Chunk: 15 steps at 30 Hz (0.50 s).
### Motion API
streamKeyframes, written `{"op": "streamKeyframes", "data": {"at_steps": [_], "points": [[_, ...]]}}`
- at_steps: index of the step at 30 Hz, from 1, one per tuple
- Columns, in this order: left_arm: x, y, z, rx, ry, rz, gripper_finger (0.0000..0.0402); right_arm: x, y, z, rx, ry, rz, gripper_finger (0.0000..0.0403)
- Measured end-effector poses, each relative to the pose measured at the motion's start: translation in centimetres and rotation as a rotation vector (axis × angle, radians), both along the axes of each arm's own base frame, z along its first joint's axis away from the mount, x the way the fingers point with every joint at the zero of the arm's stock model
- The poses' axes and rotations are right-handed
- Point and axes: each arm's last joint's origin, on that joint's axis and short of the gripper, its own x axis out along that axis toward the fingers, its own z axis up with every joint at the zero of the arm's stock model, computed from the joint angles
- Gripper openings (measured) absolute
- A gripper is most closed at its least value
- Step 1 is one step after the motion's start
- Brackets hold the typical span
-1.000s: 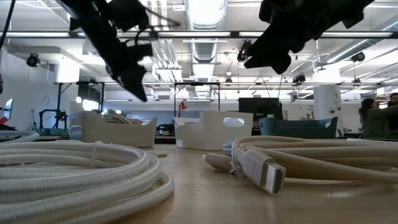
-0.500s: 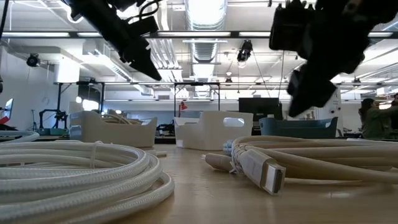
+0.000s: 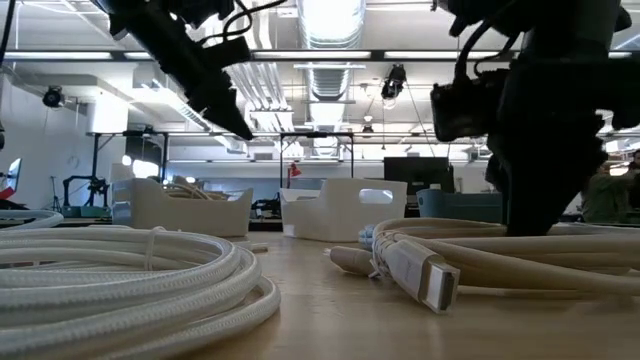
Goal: Sort HDMI cables
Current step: Put the bottom light brown hdmi cable into the gray bin
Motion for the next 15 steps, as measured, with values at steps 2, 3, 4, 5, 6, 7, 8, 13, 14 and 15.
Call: {"op": "streamKeyframes", "data": {"at_steps": [2,3,4,5,6,7,8,13,14,15], "points": [[-0.1,0.0,-0.4,-0.002,0.013,0.001,0.0161,0.3,0.1,-0.4,-0.012,0.026,0.022,0.0181],[-0.2,0.0,-0.5,-0.003,0.018,0.001,0.0161,0.4,0.2,-0.6,-0.023,0.037,0.042,0.0179],[-0.2,0.0,-0.7,-0.004,0.022,0.001,0.0161,0.5,0.2,-0.7,-0.036,0.047,0.067,0.0175],[-0.3,0.0,-0.8,-0.005,0.027,0.001,0.0161,0.6,0.3,-0.7,-0.046,0.053,0.091,0.017],[-0.3,0.0,-1.0,-0.006,0.034,0.001,0.0161,0.7,0.3,-0.7,-0.054,0.062,0.107,0.0163],[-0.4,-0.1,-1.1,-0.007,0.036,0.001,0.0161,0.7,0.3,-0.6,-0.06,0.067,0.121,0.0154],[-0.4,-0.1,-1.2,-0.008,0.036,0.002,0.0161,0.8,0.4,-0.5,-0.065,0.071,0.13,0.0145],[-0.5,-0.1,-1.6,-0.017,0.046,0.008,0.0161,1.6,0.7,0.8,-0.05,0.03,0.173,0.0077],[-0.6,-0.1,-1.7,-0.02,0.043,0.012,0.0161,1.8,0.8,1.2,-0.043,0.01,0.179,0.0062],[-0.6,-0.1,-1.8,-0.025,0.043,0.016,0.0161,1.9,0.9,1.6,-0.044,0.0,0.193,0.0047]]}}
